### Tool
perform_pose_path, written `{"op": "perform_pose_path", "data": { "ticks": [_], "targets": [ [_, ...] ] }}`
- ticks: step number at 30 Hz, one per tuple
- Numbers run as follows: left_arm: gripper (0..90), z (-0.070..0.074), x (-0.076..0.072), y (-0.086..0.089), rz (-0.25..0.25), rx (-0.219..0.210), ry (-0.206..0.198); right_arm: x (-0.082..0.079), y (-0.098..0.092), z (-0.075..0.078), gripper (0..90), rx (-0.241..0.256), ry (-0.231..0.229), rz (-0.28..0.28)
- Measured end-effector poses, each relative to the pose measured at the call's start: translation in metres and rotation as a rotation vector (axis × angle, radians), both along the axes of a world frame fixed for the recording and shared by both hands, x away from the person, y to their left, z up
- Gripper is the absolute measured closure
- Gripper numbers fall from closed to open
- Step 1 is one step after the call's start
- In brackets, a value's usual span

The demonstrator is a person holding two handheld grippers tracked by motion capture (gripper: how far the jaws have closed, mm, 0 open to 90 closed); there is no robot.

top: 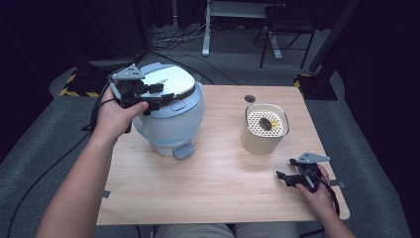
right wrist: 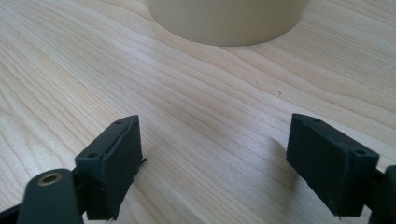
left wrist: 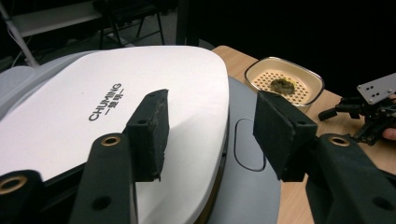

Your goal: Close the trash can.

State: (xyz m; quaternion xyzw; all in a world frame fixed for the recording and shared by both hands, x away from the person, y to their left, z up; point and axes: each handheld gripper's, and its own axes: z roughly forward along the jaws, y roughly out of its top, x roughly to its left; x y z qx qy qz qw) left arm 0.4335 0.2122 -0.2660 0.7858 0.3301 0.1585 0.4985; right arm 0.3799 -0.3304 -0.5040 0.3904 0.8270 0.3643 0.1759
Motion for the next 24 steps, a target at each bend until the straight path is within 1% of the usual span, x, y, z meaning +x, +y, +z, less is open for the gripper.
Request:
{"op": "perform_pose_path", "data": {
  "ticks": [4,8,11,16,18,20,22,24],
  "targets": [
    [49.1,-0.004,0.004,-0.004,0.004,0.005,0.022,0.000,0.000,0.000,18.3,0.002,0.000,-0.002],
    [53.2,-0.008,0.009,-0.006,0.038,0.015,0.023,0.000,0.000,0.000,18.3,0.000,0.000,-0.002],
    [54.9,-0.009,0.012,-0.005,0.055,0.013,0.012,0.000,0.000,0.000,18.3,-0.001,0.000,-0.002],
    [56.3,-0.011,0.014,-0.007,0.098,0.062,-0.044,0.000,0.000,0.000,18.3,0.000,0.000,-0.001],
    [56.3,-0.012,0.013,-0.009,0.106,0.064,-0.054,0.000,0.000,0.000,18.3,0.000,0.000,-0.001],
    [56.3,-0.014,0.013,-0.009,0.109,0.052,-0.062,0.000,0.000,0.000,18.3,0.000,0.000,-0.001],
    [56.4,-0.015,0.012,-0.009,0.109,0.050,-0.071,0.000,0.000,0.000,18.3,0.000,0.000,-0.001],
    [56.6,-0.015,0.012,-0.010,0.122,0.054,-0.068,0.000,0.000,0.000,18.3,0.001,0.000,-0.001]
  ]
}}
